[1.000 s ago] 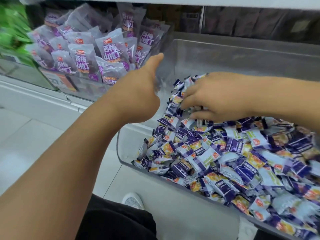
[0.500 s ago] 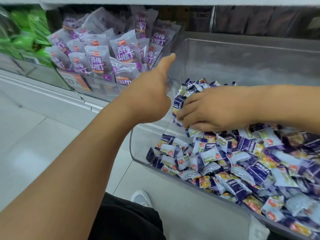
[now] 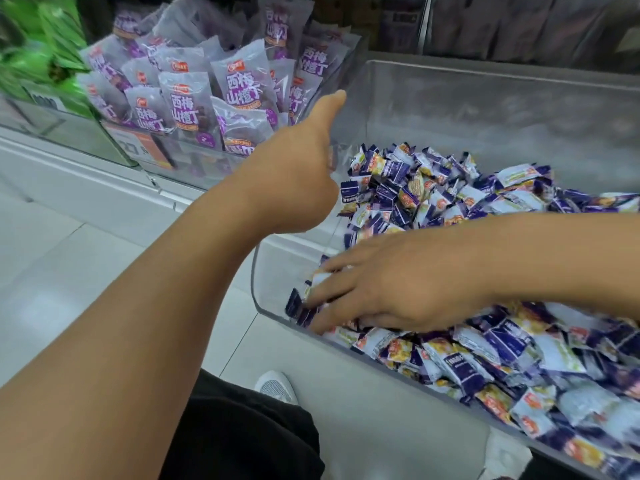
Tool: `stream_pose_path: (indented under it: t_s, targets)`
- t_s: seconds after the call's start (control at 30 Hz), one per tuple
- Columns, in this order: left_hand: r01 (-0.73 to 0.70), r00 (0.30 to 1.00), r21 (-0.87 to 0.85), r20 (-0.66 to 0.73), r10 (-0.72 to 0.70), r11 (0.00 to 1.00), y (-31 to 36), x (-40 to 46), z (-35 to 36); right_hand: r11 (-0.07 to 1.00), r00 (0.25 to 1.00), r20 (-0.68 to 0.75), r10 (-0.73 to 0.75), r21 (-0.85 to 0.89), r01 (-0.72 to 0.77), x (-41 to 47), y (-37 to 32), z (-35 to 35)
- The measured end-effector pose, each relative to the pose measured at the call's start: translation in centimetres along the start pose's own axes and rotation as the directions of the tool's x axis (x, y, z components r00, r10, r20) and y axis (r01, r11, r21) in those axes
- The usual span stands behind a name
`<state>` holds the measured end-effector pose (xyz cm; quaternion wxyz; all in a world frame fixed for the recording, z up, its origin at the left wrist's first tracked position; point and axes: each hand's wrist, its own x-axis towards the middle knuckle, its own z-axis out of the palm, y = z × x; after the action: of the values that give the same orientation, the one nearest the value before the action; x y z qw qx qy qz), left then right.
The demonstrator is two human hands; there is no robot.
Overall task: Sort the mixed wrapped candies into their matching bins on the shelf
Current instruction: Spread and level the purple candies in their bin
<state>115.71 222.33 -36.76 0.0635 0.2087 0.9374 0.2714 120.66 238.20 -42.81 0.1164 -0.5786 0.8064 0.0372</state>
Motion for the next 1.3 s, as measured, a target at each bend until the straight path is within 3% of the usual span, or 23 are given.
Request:
stream_pose_path:
  t_s: [0.17,0.47,0.67,0.77,0.83,0.93,1.0,1.07,1.17,1.3]
  targets:
    - [-0.019,1.0,0.015,-0.011,0.019,1.0,-0.4,-0.1,0.1,0.953,0.989,-0.106,0.104,-0.273,-0.13,-1.7,3.8,-1.0]
    - [-0.018,1.0,0.0,-0.002,0.018,1.0,-0.5,0.2,0.0,0.95,0.947,-0.076,0.314,0.026,-0.313,-3.8,7.6,-2.5]
    - [-0.002,1.0,-0.029,0.002,0.002,1.0,-0.5,0.5,0.0,0.879,0.868,-0.155,0.472,-0.002,-0.478,-5.9,8.8,-5.2]
    - [0.007,1.0,-0.03,-0.005,-0.007,1.0,-0.6,0.5,0.0,0.931,0.897,-0.252,0.364,0.086,-0.354,-5.8,5.7,-6.3]
    - [0.003,1.0,-0.03,-0.007,-0.003,1.0,-0.5,0.5,0.0,0.957,0.962,-0.168,0.214,0.233,-0.173,-4.1,2.7,-5.1]
    - [-0.006,1.0,-0.017,-0.006,0.006,1.0,-0.6,0.3,0.1,0.922,0.997,0.001,0.076,0.38,-0.07,-1.3,-0.1,-0.7]
    - [-0.009,1.0,-0.016,0.004,0.009,1.0,-0.6,0.2,0.0,0.949,0.999,0.029,0.023,0.315,-0.031,-0.6,0.1,1.6]
    - [-0.008,1.0,-0.024,0.01,0.009,1.0,-0.6,0.0,-0.1,0.992,0.996,0.088,-0.025,0.123,0.014,-0.9,1.2,1.2]
    - [-0.013,1.0,-0.009,0.009,0.013,1.0,-0.5,0.1,0.0,0.973,0.98,0.092,0.177,-0.166,-0.161,-2.1,4.1,-1.4]
    - [-0.021,1.0,-0.006,-0.003,0.021,1.0,-0.5,0.4,0.0,0.947,0.954,0.086,0.287,-0.172,-0.27,-2.9,4.6,-2.5]
